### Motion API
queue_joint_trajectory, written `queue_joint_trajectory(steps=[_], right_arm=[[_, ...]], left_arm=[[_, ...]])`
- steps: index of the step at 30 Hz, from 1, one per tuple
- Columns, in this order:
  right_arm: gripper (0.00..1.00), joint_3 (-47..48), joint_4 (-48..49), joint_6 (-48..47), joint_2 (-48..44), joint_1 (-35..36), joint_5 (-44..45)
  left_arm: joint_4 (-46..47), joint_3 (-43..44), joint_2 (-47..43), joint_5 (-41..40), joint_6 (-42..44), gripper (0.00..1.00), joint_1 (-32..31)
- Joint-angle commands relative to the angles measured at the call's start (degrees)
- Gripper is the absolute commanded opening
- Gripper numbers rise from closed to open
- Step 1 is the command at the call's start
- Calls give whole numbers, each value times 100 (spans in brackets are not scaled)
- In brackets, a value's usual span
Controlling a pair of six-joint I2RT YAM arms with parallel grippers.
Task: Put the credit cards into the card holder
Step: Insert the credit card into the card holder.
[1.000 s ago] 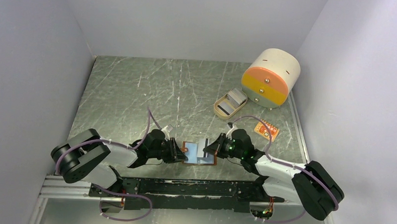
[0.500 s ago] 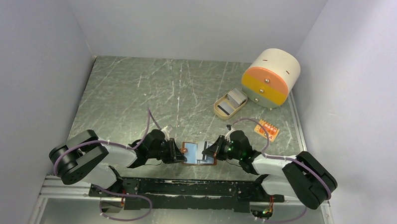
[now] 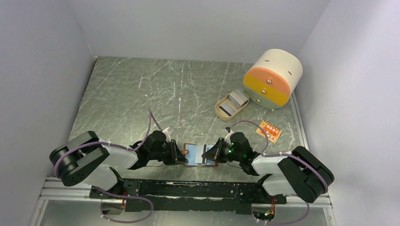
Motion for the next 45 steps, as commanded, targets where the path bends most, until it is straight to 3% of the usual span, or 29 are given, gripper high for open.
queue_joint_trajectory(steps=[1,13,16,20,23,26,29,38,45], right_arm=[[0,-93,191,-16,207,71,-163],[0,58,63,-255,566,75,-483],[0,112,-75,-340,605,72,-498],[0,311,-265,-596,818,74,-560],[5,507,-372,-679,1040,84,-622],[20,644,-833,-743,853,89,-385],[27,725,-1439,-902,535,97,-77],[31,1135,-2979,-1372,-254,91,620],[32,1188,-3096,-1333,-481,106,649]], left_arm=[[33,101,-48,-10,77,22,20],[-119,197,-11,-21,131,19,26],[-131,197,-12,-17,134,14,26],[-157,213,-56,-22,167,17,26],[-150,232,-97,-8,166,18,21],[-156,232,-125,-21,159,18,22],[-134,232,-91,-26,148,18,26],[-159,271,-77,-9,151,18,26],[-162,291,-94,3,146,18,26]])
